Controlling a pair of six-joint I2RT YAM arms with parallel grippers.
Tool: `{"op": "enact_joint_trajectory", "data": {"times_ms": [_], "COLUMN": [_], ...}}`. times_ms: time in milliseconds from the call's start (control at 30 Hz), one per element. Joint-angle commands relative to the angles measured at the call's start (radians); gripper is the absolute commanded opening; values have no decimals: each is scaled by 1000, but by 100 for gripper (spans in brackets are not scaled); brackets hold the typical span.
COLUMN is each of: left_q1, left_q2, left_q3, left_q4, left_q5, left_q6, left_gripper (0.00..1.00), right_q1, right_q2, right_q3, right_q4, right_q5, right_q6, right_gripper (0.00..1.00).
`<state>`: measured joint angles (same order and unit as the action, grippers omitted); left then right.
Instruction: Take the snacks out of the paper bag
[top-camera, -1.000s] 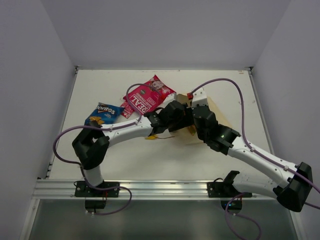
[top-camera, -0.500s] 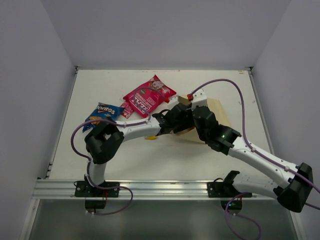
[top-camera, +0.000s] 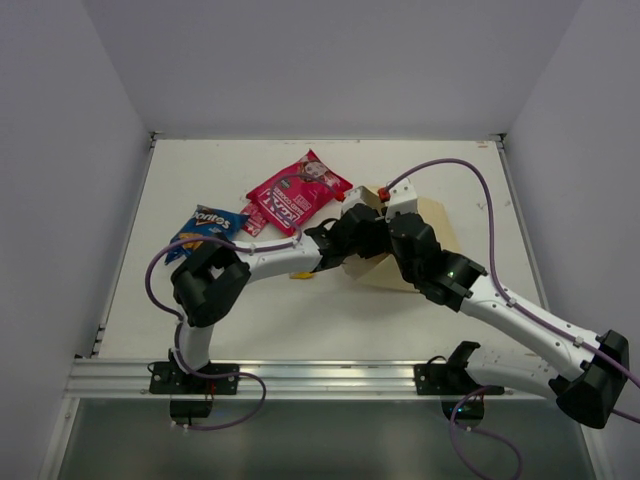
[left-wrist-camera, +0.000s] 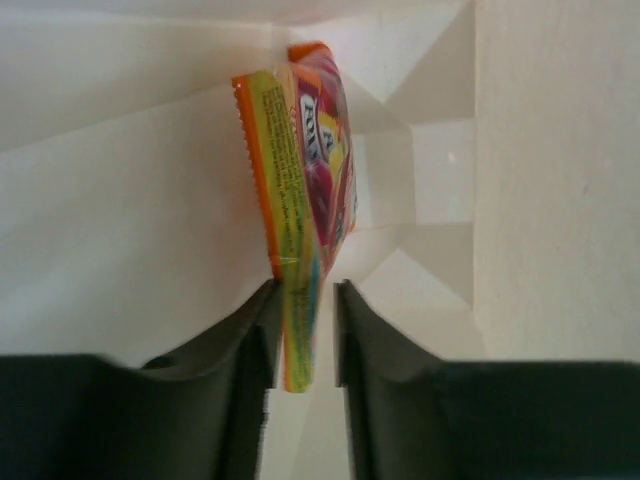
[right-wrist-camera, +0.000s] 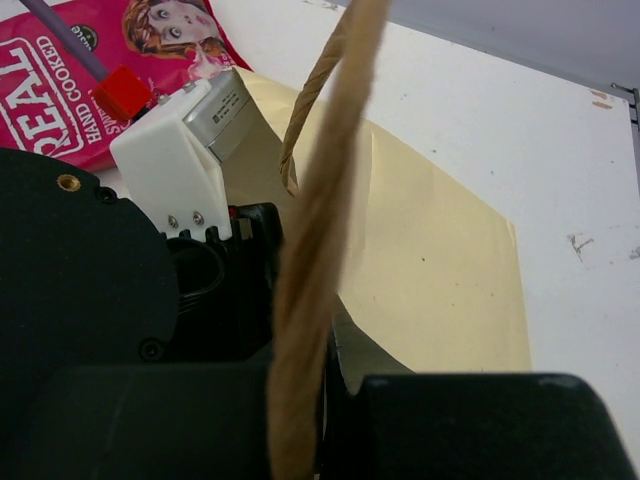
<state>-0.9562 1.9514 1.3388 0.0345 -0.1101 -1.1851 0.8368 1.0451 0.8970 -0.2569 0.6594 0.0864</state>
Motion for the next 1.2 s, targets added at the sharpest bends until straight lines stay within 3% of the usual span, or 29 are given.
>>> {"op": "enact_joint_trajectory", "data": {"times_ms": [0,133,200,533,967,1000,1100,1167], "left_q1": [-15,-16,-15,-15,11,13,13,11], "left_q2": [11,-8,-26,-201,-517,-516,-479,-447], "left_q3": [-18,-23,-20,-10,-27,-24,-42,-55], "left_q4": [68,38,10,-123,-286,-297,-259,-219], "left_q5": [62,37,12,-88,-191,-191,-131,-85], "left_q6": [22,34,47,162,277,278,266,240], "left_gripper": [29,5,0,0,0,2,28,37], "right_q1": [10,10,10,-22,-90,-90,-90,-90], "right_q2": [-28,-31,-36,-13,-17,-23,-43,-53], "right_q3": [13,8,-3,-58,-61,-58,-67,-70], "right_q4": [130,131,130,131,75,71,93,105], "right_q5": [-40,-21,-4,97,97,83,19,-12], "right_q6": [-14,-25,-34,-53,-19,-14,-27,-39], "right_gripper": [0,0,0,0,0,0,0,0]}}
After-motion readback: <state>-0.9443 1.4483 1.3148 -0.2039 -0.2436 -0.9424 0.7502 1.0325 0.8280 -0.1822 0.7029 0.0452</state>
